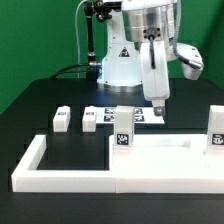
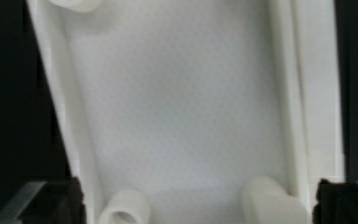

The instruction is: Assemble desk

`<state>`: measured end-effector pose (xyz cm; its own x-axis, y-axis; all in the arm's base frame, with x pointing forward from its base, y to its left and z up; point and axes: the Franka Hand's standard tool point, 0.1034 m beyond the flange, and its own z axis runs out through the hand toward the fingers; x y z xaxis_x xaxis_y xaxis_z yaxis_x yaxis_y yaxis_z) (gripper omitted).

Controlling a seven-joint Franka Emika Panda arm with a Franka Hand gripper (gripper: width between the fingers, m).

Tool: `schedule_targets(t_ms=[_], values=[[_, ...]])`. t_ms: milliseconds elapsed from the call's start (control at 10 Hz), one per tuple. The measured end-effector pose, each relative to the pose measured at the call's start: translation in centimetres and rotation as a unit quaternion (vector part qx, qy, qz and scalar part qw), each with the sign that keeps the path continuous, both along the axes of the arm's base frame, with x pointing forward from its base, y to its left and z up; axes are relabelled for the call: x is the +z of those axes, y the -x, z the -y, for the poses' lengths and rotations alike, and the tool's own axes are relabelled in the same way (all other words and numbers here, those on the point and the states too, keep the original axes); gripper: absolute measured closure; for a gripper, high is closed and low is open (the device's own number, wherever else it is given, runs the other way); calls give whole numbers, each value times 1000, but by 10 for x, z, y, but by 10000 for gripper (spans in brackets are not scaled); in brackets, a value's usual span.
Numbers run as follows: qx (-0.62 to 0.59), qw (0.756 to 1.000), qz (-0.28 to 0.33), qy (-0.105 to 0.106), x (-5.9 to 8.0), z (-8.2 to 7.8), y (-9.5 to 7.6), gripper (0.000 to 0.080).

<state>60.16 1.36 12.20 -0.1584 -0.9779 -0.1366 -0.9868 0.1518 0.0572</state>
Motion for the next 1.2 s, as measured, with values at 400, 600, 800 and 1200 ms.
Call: schedule_targets(t_ms=[400,600,800,1200], values=[[2,1000,0,2,-2,0,0,150],[36,999,3,12,-18,-12,22,150],[58,998,-19,22,-51,-10,64,150],[75,995,-33,58,-107,-16,88,150]])
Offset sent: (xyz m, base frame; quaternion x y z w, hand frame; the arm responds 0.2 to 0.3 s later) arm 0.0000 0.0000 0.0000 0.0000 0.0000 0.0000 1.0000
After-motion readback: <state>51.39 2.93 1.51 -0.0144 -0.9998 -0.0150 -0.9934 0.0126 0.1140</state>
